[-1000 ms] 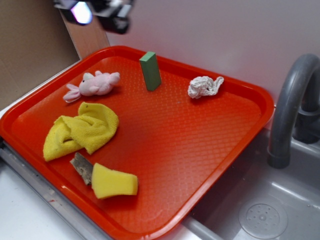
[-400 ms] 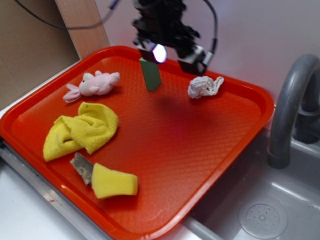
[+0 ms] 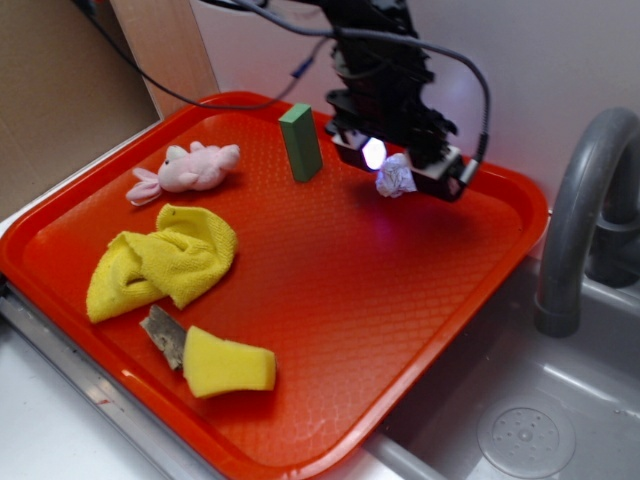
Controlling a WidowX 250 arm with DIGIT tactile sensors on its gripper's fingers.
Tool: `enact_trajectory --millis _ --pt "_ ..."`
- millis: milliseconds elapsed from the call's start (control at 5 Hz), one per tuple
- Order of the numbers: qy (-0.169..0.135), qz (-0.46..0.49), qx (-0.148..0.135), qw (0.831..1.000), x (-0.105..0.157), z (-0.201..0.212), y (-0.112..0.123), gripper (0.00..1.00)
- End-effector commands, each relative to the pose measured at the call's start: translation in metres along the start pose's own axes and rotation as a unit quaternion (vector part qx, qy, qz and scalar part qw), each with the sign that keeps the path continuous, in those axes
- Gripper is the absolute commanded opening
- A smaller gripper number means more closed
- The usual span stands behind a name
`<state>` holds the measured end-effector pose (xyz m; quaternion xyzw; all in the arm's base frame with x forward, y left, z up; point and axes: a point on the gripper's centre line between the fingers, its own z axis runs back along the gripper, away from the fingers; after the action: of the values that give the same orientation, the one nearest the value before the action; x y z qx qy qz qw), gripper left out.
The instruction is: Grab the white paper.
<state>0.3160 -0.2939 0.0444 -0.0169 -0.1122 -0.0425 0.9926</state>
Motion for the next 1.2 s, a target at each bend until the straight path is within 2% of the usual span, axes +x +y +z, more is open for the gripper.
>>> enact_trajectory --millis 0,200,400,600,800,1000 --pt "-0.013 0.004 0.019 1.000 0.018 -0.001 -0.007 1.00" --pt "-0.020 0.007 0.028 0.999 0.015 -0.004 -0.006 0.00" --pt "-0.019 0.016 0.015 1.000 0.010 0.003 -0.004 0.00" --pt "-0.035 0.005 -0.002 0.999 0.004 0.018 0.005 0.00" --pt "-0.003 0.017 0.000 1.000 -0.004 0.053 0.026 0.00" --pt "0.016 0.045 -0.015 0.999 -0.011 0.085 0.042 0.00"
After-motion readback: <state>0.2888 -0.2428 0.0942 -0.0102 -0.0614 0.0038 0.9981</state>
